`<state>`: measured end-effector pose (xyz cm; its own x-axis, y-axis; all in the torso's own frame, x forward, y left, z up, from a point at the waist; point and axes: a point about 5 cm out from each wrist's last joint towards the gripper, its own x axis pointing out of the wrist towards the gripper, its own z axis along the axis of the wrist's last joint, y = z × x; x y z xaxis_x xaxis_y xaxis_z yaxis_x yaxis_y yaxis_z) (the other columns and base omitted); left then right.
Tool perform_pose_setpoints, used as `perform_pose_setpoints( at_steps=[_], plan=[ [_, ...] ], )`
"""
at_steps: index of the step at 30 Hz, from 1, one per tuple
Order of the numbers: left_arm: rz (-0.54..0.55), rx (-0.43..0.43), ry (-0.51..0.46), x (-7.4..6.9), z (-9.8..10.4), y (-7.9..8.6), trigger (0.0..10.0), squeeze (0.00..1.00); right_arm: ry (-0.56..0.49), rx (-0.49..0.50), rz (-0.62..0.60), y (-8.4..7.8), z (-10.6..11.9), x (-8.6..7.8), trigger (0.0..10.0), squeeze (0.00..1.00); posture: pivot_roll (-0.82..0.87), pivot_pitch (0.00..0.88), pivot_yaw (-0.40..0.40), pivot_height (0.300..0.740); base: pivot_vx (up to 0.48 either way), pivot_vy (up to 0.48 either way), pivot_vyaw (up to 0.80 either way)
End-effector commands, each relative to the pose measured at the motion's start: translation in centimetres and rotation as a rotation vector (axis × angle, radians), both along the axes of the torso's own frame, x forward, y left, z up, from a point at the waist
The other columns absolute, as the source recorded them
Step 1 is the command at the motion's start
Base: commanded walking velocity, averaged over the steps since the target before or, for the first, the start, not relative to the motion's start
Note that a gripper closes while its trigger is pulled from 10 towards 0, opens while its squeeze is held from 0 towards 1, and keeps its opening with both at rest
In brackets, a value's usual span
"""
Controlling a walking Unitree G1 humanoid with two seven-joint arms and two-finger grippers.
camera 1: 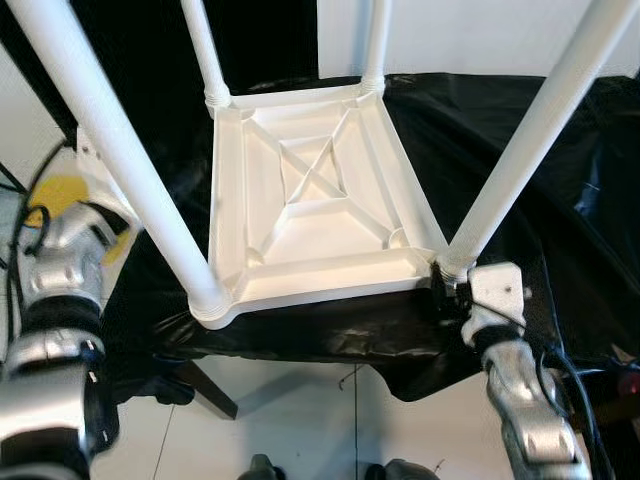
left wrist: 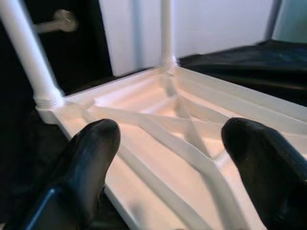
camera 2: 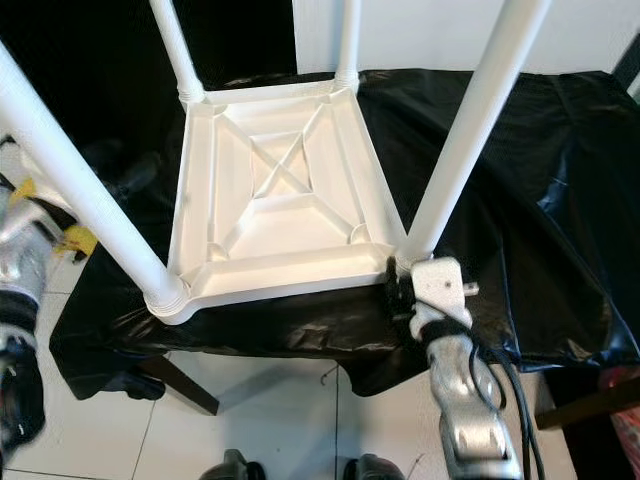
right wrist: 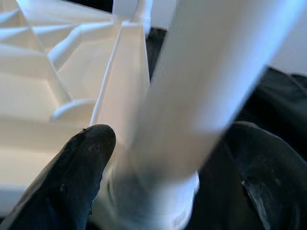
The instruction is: Building children table
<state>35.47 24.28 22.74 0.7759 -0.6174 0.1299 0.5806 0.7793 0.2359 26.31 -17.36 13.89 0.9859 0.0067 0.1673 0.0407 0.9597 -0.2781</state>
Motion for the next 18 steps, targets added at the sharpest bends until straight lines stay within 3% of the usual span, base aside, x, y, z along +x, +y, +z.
perform_pose_setpoints(
  at_steps=[1,3,10,18],
  plan=[
    [-0.059,0.019,-0.016,-0.4,0.4,-0.8,10.0,0.00,0.029,0.010,-0.001,-0.3,-0.7,0.1,10.0,0.00,-0.07,0.092,0.025,0.740,0.000,0.000,0.00],
    [-0.124,0.000,-0.020,-1.7,0.3,-2.5,10.0,0.00,0.025,-0.009,0.023,-1.0,-0.5,1.3,10.0,0.00,-0.05,0.091,0.020,0.740,0.000,0.000,0.00],
    [-0.215,-0.029,-0.013,-4.3,-0.4,-5.2,10.0,0.00,0.028,-0.038,0.071,-2.1,-0.2,3.3,10.0,0.00,-0.04,0.089,0.020,0.740,0.000,0.000,0.00],
    [-0.317,-0.077,-0.006,-6.5,-0.5,-8.9,10.0,0.00,0.044,-0.031,0.171,-2.5,0.3,5.9,10.0,0.00,-0.04,0.083,0.016,0.740,0.000,0.000,0.00]
  ],
)
